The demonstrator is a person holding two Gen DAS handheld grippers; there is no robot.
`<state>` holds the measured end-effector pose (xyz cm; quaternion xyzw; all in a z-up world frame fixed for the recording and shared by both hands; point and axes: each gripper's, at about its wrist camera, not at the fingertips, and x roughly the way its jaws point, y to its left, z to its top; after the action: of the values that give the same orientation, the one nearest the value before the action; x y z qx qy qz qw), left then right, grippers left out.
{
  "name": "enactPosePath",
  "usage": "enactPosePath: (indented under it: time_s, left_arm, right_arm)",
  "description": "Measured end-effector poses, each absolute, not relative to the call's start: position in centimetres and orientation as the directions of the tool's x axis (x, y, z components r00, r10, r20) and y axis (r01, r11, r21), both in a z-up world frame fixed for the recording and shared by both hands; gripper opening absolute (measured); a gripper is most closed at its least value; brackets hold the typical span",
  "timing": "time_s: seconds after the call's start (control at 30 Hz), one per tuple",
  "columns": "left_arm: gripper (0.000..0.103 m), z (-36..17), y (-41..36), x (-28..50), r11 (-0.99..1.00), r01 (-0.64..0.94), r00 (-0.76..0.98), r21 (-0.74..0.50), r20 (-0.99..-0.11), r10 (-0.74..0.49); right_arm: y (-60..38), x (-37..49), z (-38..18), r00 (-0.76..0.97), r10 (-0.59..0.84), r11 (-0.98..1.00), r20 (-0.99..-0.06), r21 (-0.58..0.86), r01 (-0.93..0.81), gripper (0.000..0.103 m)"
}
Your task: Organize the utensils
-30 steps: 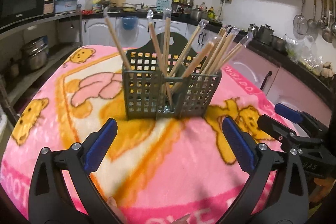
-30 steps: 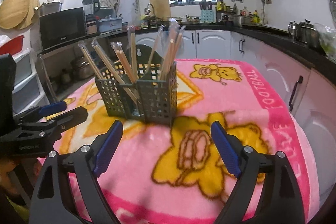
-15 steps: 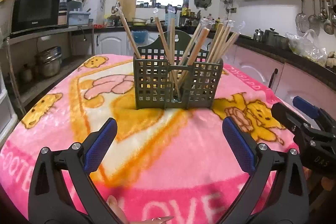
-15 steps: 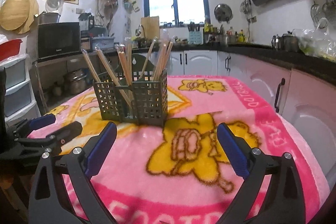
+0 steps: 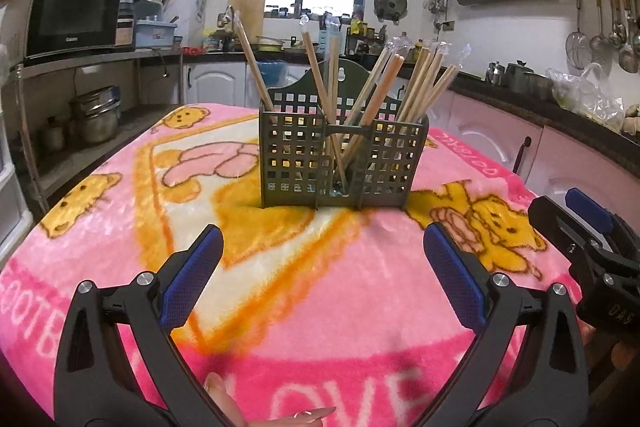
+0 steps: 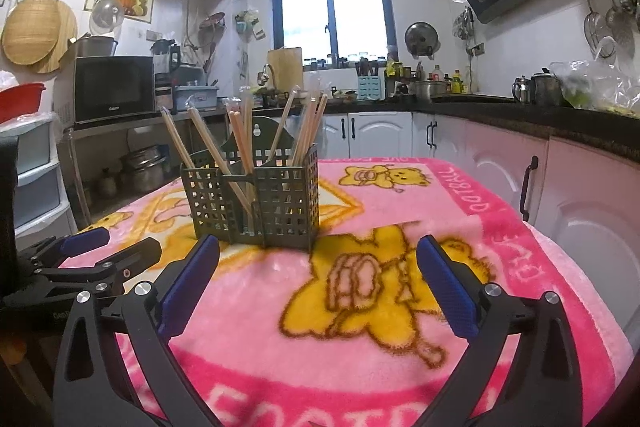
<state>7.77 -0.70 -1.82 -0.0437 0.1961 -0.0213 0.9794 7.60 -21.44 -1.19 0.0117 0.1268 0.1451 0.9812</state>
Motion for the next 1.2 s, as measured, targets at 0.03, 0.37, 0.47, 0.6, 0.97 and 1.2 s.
enactPosePath:
  time_s: [0.03, 0.37, 0.47, 0.6, 0.97, 1.2]
  left_arm:
    - [0.092, -1.84, -0.72, 7.74, 0.995, 0.024, 0.922, -0.094, -0.382, -0.058]
    - [0.092, -1.74, -0.80, 7.64, 0.995, 0.021, 0.925, -0.098, -0.377, -0.057]
    - [0.092, -1.75, -0.79, 7.65, 0.995, 0.021, 0.924, -0.098, -0.377, -0.057]
    - [0.092, -1.66, -0.83, 7.61, 0.995, 0.021, 0.925, -0.100, -0.376, -0.057]
    - [0.092, -1.45, -0.76, 7.54, 0.995, 0.018, 0.928, -0.103, -0.368, -0.055]
    - [0.092, -1.46, -0.76, 7.50, 0.995, 0.019, 0.928, -0.103, -0.367, -0.056]
  right_arm:
    - [-21.43, 7.55, -1.18, 0.926, 0.288, 0.958, -0.244, 0.060, -0.282, 0.096]
    - [-21.44, 7.56, -1.19, 0.926, 0.289, 0.957, -0.244, 0.058, -0.283, 0.096]
    - [-21.46, 7.57, -1.19, 0.926, 0.289, 0.957, -0.244, 0.059, -0.283, 0.096]
    - [-21.41, 7.43, -1.19, 0.927, 0.287, 0.958, -0.240, 0.060, -0.281, 0.096]
    - [-21.41, 7.40, -1.21, 0.927, 0.287, 0.958, -0.241, 0.058, -0.282, 0.096]
    - [-21.39, 7.41, -1.24, 0.927, 0.287, 0.958, -0.240, 0.061, -0.281, 0.096]
